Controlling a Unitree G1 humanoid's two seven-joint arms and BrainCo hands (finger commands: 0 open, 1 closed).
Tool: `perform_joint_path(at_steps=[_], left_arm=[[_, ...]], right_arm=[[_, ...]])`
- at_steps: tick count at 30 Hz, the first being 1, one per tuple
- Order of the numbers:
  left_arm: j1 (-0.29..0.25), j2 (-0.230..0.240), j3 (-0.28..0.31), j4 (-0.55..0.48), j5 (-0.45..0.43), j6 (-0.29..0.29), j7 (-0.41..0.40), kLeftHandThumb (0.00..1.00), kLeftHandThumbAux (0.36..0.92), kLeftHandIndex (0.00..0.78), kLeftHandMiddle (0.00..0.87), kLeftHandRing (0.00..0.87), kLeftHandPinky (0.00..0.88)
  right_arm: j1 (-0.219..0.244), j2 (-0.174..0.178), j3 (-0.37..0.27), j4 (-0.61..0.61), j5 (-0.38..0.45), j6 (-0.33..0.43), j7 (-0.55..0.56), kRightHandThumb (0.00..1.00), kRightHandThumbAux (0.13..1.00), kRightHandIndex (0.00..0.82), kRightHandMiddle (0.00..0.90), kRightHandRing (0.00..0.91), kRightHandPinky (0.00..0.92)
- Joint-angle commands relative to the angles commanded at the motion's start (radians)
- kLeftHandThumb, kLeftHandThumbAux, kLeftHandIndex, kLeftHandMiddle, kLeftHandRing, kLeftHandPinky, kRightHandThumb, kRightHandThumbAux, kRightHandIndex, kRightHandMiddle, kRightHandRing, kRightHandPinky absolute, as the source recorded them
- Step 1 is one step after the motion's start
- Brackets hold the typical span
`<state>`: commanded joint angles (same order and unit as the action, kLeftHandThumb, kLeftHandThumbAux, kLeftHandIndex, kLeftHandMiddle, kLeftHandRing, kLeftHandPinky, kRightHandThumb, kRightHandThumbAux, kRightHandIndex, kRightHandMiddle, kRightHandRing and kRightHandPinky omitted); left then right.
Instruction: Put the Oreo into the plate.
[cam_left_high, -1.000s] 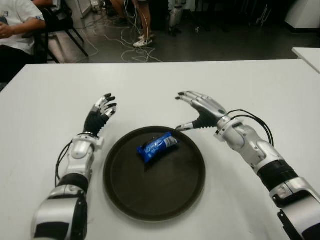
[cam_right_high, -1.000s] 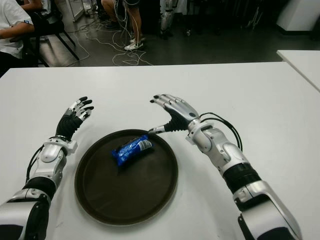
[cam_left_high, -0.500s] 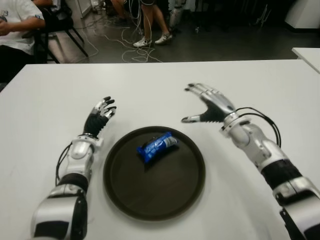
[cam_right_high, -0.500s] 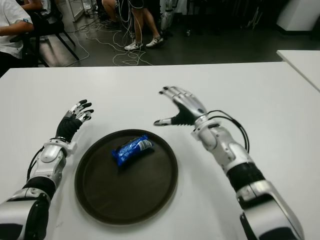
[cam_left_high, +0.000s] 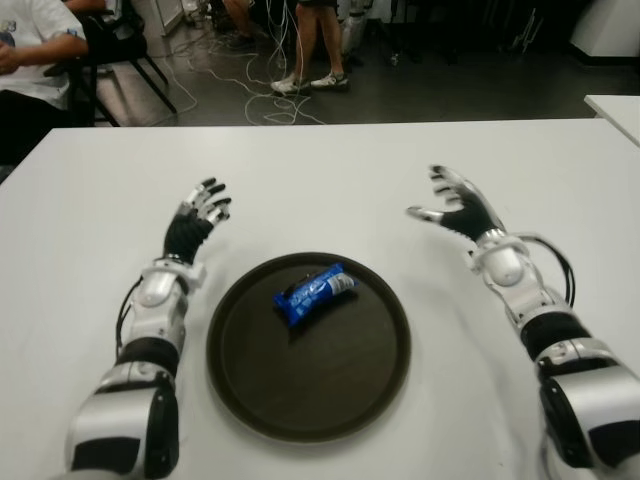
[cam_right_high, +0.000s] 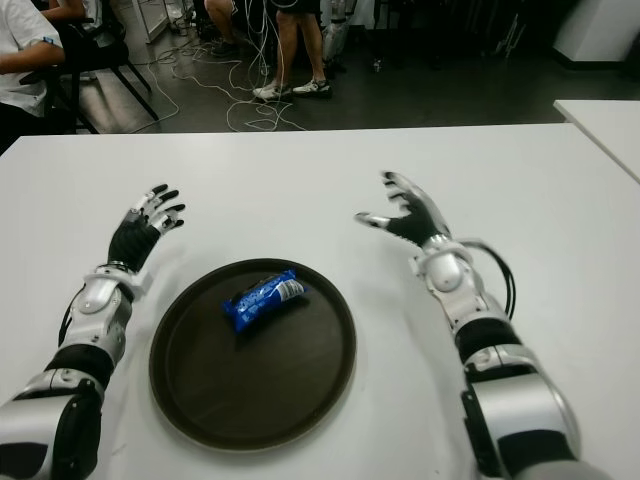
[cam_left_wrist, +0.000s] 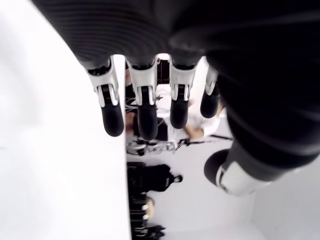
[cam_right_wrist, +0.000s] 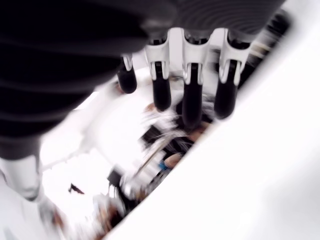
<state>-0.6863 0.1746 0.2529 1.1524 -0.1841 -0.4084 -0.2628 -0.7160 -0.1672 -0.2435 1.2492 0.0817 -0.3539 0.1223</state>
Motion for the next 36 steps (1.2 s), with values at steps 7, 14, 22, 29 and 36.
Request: perform_joint_path(at_steps=[7, 14, 22, 29, 36], left_arm=[[-0.029, -0.009, -0.020, 0.080, 0.051, 0.003, 0.091, 0.137, 0.728, 0.106, 0.170, 0.170, 0.194], [-0.034, -0.002, -0.023, 0.098, 0.069, 0.013, 0.116, 0.138, 0.731, 0.111, 0.180, 0.179, 0.199], [-0.030, 0.000, -0.022, 0.099, 0.073, 0.009, 0.115, 0.127, 0.727, 0.102, 0.176, 0.172, 0.183], [-0.030, 0.002, -0.011, 0.105, 0.065, 0.012, 0.105, 0.120, 0.740, 0.118, 0.183, 0.178, 0.203], [-0.030, 0.002, -0.005, 0.106, 0.063, 0.011, 0.095, 0.118, 0.745, 0.114, 0.179, 0.176, 0.196]], right_arm=[[-0.034, 0.008, -0.069, 0.003, 0.081, 0.005, 0.008, 0.086, 0.548, 0.193, 0.288, 0.311, 0.331], [-0.028, 0.020, -0.092, 0.008, 0.099, -0.013, 0.011, 0.075, 0.551, 0.221, 0.313, 0.326, 0.333], [-0.031, 0.019, -0.139, 0.023, 0.144, 0.015, 0.069, 0.056, 0.539, 0.215, 0.319, 0.334, 0.339], [-0.032, 0.020, -0.167, 0.022, 0.173, 0.021, 0.096, 0.039, 0.561, 0.194, 0.302, 0.325, 0.341], [-0.025, 0.019, -0.146, 0.020, 0.146, -0.011, 0.070, 0.043, 0.567, 0.189, 0.298, 0.327, 0.343]])
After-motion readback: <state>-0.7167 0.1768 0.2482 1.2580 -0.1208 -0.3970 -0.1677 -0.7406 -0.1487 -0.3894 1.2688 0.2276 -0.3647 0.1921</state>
